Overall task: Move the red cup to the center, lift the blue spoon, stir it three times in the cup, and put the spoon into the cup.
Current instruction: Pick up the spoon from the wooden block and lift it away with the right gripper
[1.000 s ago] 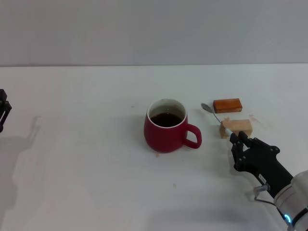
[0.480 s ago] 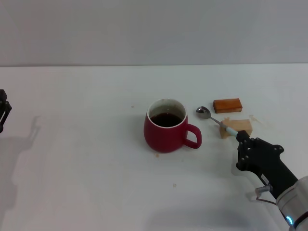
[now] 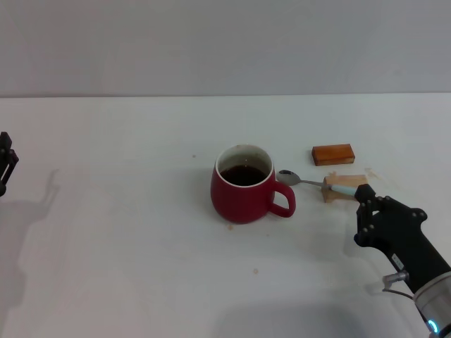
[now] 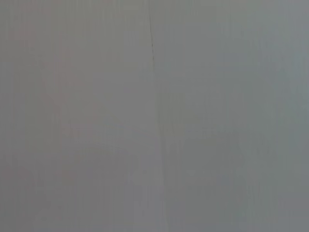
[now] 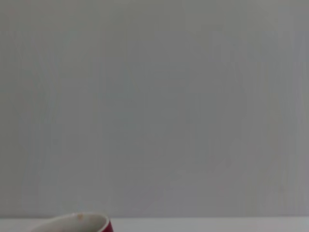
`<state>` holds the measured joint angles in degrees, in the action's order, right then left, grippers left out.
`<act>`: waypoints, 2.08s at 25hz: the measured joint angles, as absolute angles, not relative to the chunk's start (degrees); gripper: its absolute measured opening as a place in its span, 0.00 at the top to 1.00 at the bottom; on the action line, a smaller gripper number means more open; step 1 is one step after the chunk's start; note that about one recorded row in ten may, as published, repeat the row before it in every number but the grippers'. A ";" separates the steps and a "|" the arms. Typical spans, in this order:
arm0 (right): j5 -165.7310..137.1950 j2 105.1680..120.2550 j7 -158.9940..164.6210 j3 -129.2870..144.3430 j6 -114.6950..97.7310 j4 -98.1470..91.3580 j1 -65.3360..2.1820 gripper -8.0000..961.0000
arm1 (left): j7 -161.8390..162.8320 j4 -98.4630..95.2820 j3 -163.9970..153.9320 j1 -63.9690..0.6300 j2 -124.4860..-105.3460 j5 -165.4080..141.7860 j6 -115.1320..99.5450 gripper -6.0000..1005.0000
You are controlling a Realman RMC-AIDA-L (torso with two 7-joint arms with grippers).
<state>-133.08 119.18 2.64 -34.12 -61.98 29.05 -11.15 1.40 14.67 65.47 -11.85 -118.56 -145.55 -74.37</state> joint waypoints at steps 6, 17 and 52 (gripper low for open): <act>-133.09 119.21 2.64 -34.02 -66.18 28.95 -10.05 0.89 | 1.40 14.68 65.47 -11.80 -118.57 -145.54 -74.35 0.15; -132.82 119.09 3.29 -34.38 -64.26 29.27 -10.22 0.83 | 1.40 14.68 65.47 -11.75 -118.57 -145.33 -74.18 0.15; -130.79 119.05 7.00 -34.72 -55.93 25.66 -15.37 0.33 | 1.89 14.73 65.48 -11.60 -118.65 -145.29 -74.36 0.15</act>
